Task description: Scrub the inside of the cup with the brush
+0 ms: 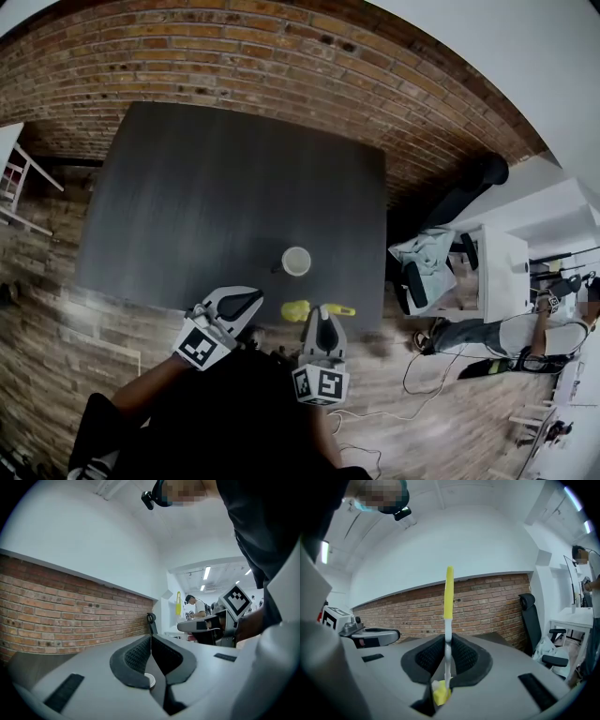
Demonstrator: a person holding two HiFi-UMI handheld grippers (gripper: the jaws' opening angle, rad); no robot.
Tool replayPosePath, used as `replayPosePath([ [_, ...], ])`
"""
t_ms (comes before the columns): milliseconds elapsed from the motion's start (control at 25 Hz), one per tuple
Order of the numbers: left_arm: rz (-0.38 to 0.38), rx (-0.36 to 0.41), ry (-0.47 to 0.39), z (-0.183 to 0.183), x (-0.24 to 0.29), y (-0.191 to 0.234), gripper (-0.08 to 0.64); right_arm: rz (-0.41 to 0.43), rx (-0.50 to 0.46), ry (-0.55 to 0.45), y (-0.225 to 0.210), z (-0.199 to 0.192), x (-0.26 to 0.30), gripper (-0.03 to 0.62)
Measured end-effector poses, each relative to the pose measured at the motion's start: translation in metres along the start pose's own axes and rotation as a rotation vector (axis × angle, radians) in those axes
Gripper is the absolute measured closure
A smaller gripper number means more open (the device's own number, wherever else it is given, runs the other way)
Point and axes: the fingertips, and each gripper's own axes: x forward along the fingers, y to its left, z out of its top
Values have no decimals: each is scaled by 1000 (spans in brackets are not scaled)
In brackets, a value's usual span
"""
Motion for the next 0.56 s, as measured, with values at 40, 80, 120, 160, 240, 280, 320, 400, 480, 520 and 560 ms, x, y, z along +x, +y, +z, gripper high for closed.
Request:
replayPosePath([
  [40, -5, 0, 2, 0, 2, -1, 523, -1, -3, -3, -1, 0, 0, 532],
  [80, -11, 1, 3, -1, 3, -2, 522, -2, -6, -6, -1, 0, 0, 532],
  [120, -17, 3, 5, -1, 4, -3, 523, -4, -7, -8, -2, 0, 0, 533],
  [160, -22, 3, 7, -1, 4, -4, 523, -6, -8, -8, -2, 0, 0, 532],
  [240, -25, 1, 4, -1, 4, -4, 522, -10, -12, -2, -3, -1, 1, 532],
  [280, -26, 1, 4, -1, 4, -4, 522, -10, -14, 1, -3, 0, 2, 532],
  [320, -27, 0, 5, -1, 4, -4, 522, -9, -17, 4, -3, 0, 3, 532],
  [400, -28, -2, 9, -2, 4, -4, 523, -6, -23, 7, -3, 0, 4, 532],
  [480, -26, -6, 9, -2, 4, -5, 522, -5, -26, 5, -4, 1, 5, 534],
  [520, -26, -6, 9, -2, 4, -5, 522, -5, -27, 3, -5, 1, 4, 532],
  [560, -25, -7, 8, -2, 4, -6, 522, -6, -27, 2, -5, 1, 4, 532],
])
